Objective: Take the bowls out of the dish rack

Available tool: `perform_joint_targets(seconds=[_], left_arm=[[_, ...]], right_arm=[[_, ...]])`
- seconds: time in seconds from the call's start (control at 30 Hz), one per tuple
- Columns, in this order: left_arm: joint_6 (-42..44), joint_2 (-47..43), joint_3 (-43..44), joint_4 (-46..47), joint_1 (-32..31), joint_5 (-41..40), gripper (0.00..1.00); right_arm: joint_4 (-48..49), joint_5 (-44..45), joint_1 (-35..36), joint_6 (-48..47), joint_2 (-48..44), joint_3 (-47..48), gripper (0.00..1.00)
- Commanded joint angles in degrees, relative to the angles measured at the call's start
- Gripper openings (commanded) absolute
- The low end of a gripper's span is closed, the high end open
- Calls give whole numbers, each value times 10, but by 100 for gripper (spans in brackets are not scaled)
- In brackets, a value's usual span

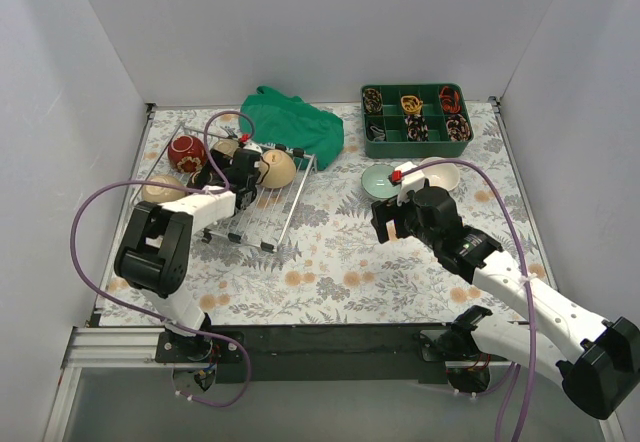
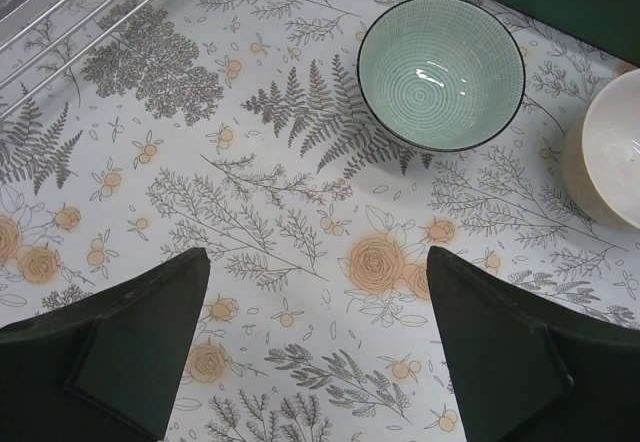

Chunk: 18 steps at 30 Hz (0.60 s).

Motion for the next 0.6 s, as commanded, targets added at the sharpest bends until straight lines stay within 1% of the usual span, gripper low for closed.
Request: perform_joint_targets(seconds=[0.0,0.13,0.27,0.37,0.4,0.47,0.57], left_arm=[[6,35,-1,-64,0,-10,98],[18,54,9,-71,-10,-48,98],[5,60,31,-92,-17,-67,98],[2,59,34,-101,-27,-68,91],[3,57,32,-102,-31,-69,86],[0,58,34,-108,-42,-72,81],[-11,56,37,-123,-52,-72,71]], right_arm=[[24,-10,2,-4,0,0,98],[27,-16,2,-5,0,1,98],[30,-25,2,-7,-3,0,97],[34,-30,1,-8,-7,-2,97],[34,-32,2,-8,-9,-3,97],[35,-32,2,-8,-11,-3,97],[36,-32,2,-7,-14,-3,97]])
